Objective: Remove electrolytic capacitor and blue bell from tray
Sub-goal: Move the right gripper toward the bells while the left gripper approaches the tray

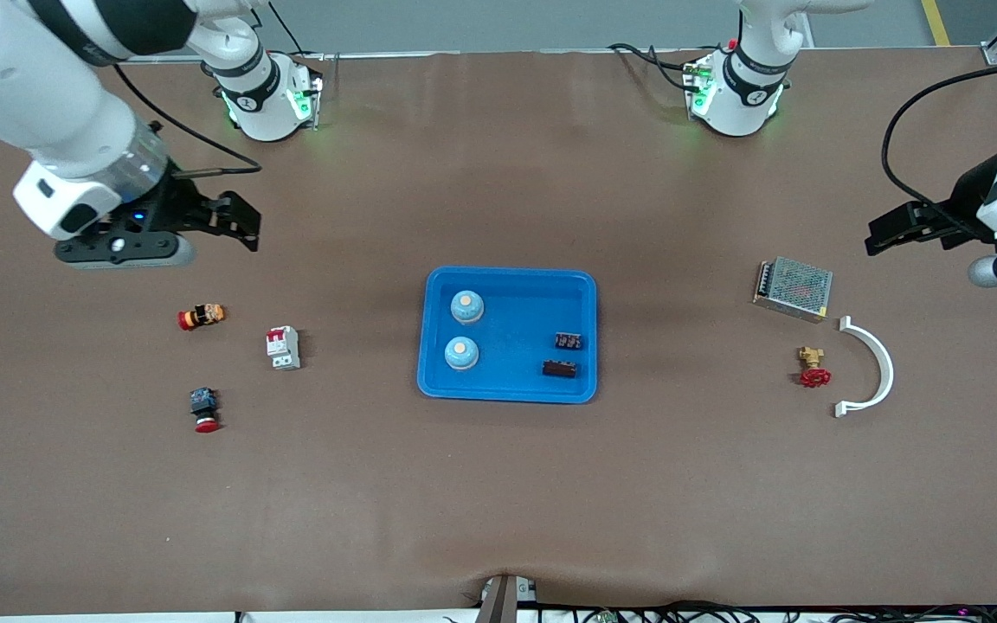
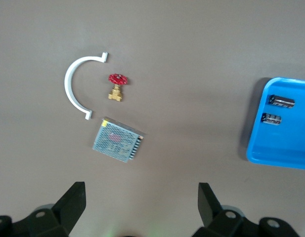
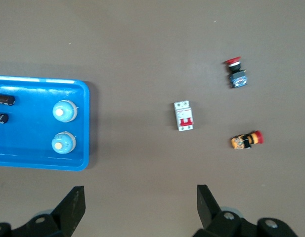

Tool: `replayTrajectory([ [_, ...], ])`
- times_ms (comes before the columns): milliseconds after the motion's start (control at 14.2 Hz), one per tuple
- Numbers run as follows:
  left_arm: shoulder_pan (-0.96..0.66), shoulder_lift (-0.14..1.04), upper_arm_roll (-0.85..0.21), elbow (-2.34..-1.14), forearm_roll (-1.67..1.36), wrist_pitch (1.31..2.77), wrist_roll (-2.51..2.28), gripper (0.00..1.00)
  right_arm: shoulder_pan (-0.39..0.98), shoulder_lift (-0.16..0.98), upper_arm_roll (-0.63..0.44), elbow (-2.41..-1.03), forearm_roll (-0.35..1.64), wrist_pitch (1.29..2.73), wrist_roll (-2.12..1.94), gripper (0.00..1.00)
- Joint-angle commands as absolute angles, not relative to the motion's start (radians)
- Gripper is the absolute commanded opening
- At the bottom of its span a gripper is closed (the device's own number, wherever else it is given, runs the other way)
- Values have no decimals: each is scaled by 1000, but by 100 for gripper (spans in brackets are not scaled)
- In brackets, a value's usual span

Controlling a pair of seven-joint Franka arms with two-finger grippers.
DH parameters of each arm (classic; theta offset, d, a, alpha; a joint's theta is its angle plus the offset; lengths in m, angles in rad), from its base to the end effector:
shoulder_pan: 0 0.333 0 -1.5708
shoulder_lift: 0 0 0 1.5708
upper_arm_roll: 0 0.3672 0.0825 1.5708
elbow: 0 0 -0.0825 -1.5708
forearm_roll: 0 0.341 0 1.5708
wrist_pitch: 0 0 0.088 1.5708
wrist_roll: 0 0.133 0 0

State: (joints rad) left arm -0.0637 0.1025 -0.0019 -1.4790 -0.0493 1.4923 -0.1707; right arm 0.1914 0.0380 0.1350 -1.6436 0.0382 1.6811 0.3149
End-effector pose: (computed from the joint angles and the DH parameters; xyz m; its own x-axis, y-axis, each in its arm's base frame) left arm 0.5357 -0.0420 0.6285 0.9902 0.1012 -0.0961 0.1048 -0.9939 0.0336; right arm 0.5031 0.1737 0.6083 0.9999 0.0075 -0.0136 0.0069 -0.9991 -0.0409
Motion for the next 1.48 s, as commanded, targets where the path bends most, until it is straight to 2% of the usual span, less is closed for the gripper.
replayTrajectory([
  [0, -60, 104, -2, -1493, -113, 1502, -239, 100, 287, 90, 127, -1624, 45, 1684, 434, 100],
  [353, -97, 115, -8, -1522, -103, 1569, -431, 100, 397, 161, 127, -1624, 51, 1722, 482, 100],
  [848, -184, 163, -17, -1554, -59, 1658, -759, 100, 512, 248, 127, -1663, 63, 1954, 649, 100],
  [1413, -218, 207, -29, -1572, -77, 1729, -1069, 100, 558, 337, 127, -1692, 51, 2034, 684, 100],
])
